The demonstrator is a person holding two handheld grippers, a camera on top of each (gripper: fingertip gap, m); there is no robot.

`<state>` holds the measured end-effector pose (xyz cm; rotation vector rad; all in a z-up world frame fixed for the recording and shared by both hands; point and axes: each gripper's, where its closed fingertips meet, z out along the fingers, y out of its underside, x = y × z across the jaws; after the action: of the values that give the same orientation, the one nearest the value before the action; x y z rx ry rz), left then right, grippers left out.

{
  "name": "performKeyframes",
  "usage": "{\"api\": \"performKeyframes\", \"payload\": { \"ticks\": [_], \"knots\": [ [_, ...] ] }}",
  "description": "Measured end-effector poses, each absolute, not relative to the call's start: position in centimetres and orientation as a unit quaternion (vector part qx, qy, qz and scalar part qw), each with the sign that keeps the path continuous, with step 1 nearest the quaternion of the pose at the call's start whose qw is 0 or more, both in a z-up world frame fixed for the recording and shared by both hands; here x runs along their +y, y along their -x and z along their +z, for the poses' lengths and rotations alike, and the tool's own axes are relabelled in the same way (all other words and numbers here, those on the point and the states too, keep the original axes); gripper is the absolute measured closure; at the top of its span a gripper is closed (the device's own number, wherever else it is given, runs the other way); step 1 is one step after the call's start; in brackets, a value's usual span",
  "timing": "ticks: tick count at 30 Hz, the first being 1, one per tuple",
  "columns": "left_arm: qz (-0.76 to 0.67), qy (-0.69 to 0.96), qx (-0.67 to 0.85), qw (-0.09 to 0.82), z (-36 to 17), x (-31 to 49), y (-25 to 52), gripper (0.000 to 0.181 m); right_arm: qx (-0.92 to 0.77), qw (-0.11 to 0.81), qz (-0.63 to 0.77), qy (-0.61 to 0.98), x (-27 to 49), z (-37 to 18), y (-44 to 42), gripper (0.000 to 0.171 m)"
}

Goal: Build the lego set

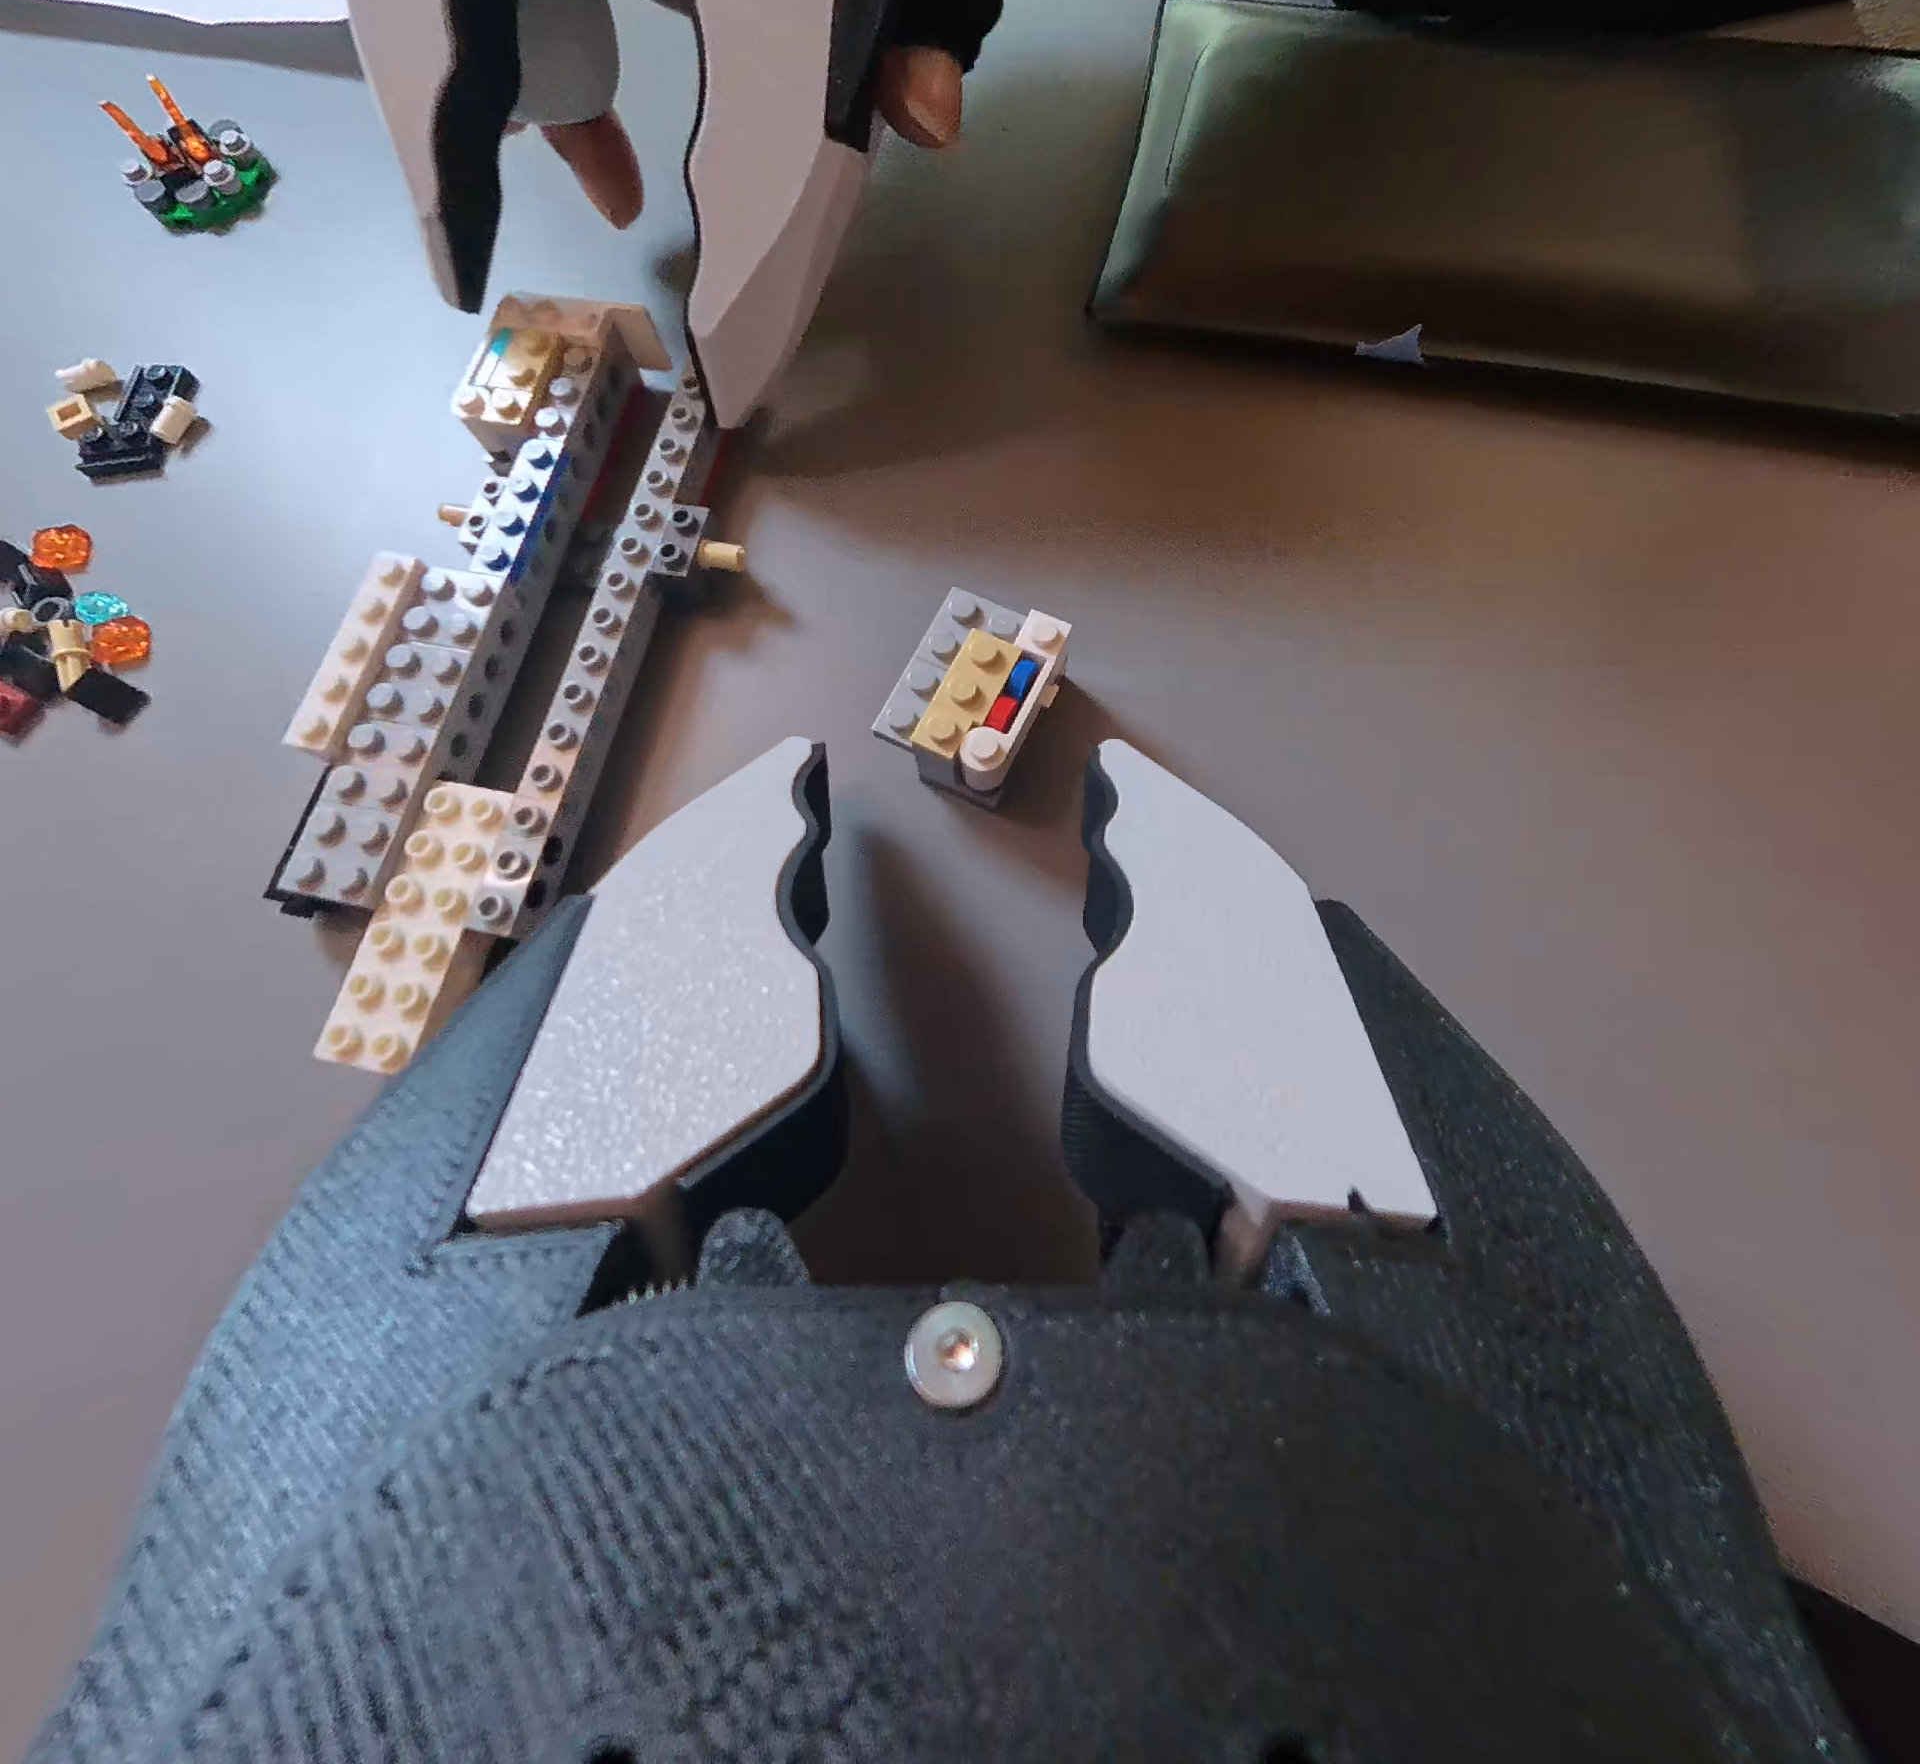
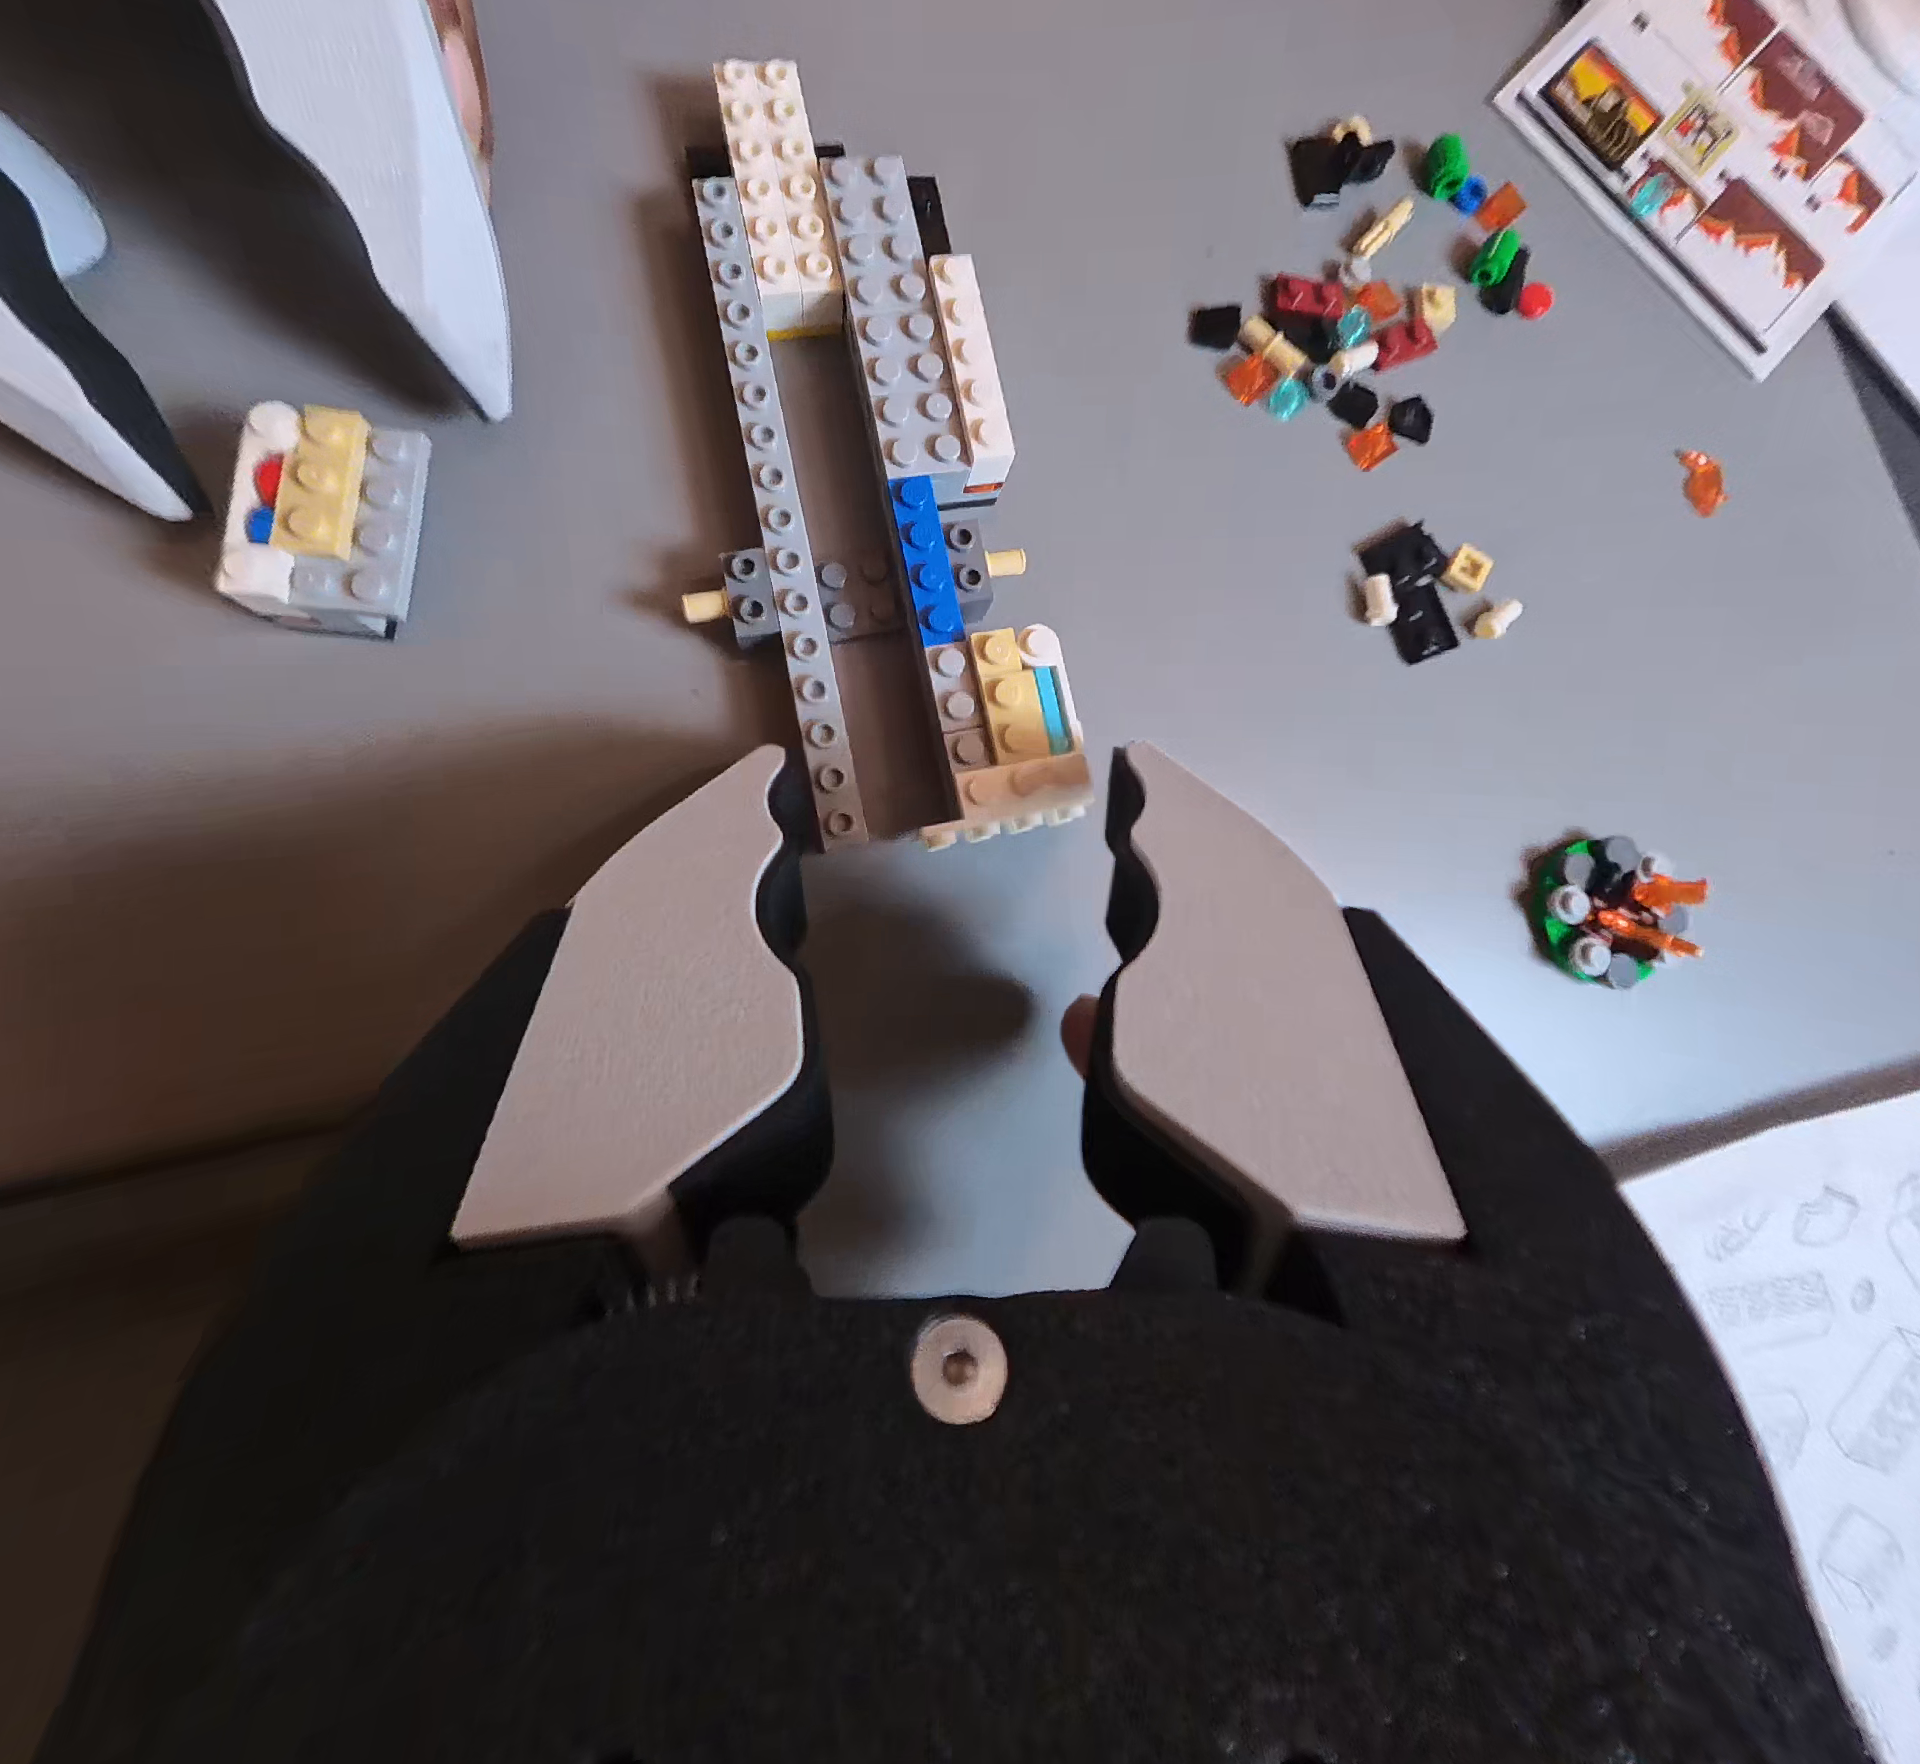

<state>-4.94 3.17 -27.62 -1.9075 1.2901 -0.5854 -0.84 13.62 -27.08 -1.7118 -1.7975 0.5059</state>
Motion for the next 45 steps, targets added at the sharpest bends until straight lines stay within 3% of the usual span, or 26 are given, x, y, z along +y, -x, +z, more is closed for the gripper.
{"api": "performKeyframes", "payload": {
  "ticks": [1, 6, 13, 18, 45],
  "knots": [
    [-0.229, 0.743, 0.505, 0.375, -27.6, 3.1, 4.9, 0.135, -0.671, 0.309, 0.196, 0.645, 13.7, -26.6, 1.0, 0.113],
    [-0.234, 0.738, 0.507, 0.379, -27.4, 3.0, 4.8, 0.136, -0.649, 0.354, 0.219, 0.637, 13.1, -23.6, -0.7, 0.116],
    [-0.216, 0.734, 0.526, 0.372, -27.9, 3.0, 4.1, 0.137, -0.652, 0.371, 0.276, 0.601, 8.6, -24.4, -0.8, 0.121],
    [-0.191, 0.731, 0.536, 0.377, -27.9, 3.1, 3.8, 0.149, -0.651, 0.382, 0.294, 0.586, 8.0, -24.4, 0.1, 0.126],
    [-0.200, 0.744, 0.508, 0.387, -27.5, 3.8, 5.3, 0.142, -0.644, 0.387, 0.287, 0.594, 8.3, -25.6, 0.0, 0.133]
  ]
}}
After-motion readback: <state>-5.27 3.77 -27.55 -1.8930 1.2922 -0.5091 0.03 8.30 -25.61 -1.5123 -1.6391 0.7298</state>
